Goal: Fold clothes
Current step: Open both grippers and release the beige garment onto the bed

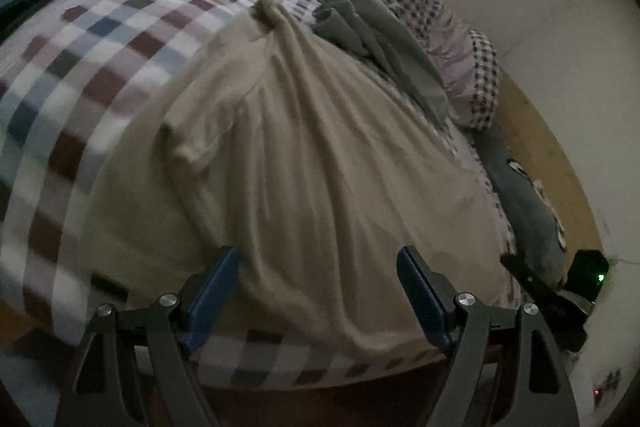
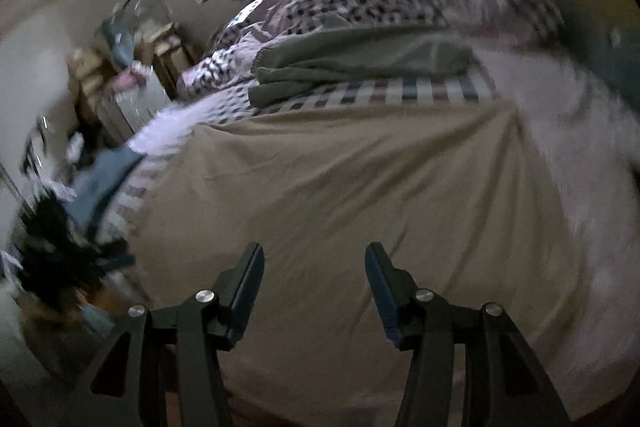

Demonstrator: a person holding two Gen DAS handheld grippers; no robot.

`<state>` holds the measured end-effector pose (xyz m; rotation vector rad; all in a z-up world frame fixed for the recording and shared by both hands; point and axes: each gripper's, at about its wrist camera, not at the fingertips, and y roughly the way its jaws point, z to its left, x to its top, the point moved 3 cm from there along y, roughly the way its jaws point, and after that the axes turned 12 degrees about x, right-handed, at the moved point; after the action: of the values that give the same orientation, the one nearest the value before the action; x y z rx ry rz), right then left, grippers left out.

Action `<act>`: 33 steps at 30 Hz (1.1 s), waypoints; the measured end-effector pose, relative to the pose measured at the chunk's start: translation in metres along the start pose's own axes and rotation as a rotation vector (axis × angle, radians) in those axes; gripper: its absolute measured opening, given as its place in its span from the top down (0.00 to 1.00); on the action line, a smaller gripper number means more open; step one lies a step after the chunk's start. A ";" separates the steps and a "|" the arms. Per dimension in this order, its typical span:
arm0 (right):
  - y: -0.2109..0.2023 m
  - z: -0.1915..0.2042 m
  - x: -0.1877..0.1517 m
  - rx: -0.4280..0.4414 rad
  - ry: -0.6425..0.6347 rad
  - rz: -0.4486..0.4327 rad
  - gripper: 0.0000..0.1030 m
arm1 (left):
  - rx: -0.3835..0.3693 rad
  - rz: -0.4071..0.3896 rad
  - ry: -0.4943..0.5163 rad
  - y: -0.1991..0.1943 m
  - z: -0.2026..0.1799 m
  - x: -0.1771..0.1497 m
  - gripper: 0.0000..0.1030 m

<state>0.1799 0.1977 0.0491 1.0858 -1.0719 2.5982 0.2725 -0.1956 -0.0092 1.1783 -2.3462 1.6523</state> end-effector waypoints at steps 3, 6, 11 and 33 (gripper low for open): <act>-0.013 -0.010 -0.016 -0.002 0.089 -0.015 0.44 | 0.006 0.025 -0.079 -0.001 0.014 -0.011 0.18; -0.023 -0.019 -0.020 -0.020 0.128 -0.039 0.44 | -0.033 0.075 -0.152 0.004 0.026 -0.018 0.18; -0.030 -0.020 -0.023 -0.043 0.150 -0.057 0.44 | -0.146 0.098 -0.161 0.008 0.020 -0.017 0.18; -0.045 -0.050 -0.054 0.036 0.445 -0.106 0.44 | -0.311 0.147 -0.175 0.025 -0.007 -0.019 0.31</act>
<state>0.2074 0.2717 0.0148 0.5096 -0.8405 2.6007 0.2688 -0.1757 -0.0339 1.1520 -2.7292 1.1960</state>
